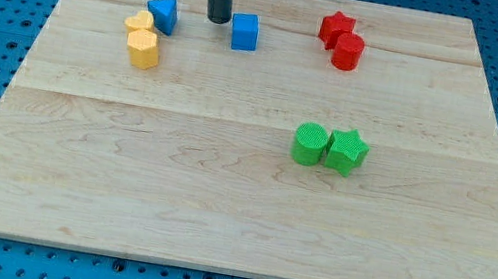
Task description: Push the blue cube towards the center
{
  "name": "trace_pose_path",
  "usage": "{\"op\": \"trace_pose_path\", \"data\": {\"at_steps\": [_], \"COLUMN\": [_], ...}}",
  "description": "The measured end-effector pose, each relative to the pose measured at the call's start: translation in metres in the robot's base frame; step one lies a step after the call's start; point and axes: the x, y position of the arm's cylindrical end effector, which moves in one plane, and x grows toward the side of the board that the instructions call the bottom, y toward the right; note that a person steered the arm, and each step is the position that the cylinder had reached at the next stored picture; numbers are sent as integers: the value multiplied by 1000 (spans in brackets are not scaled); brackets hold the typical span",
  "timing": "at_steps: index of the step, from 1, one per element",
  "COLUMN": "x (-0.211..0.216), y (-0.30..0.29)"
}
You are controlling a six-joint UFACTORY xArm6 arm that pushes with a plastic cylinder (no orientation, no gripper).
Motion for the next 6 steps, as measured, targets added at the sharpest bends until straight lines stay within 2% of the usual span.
{"op": "trace_pose_path", "data": {"at_steps": [2, 3, 5, 6], "x": [-21, 46, 82, 81], "y": [63, 49, 37, 31]}}
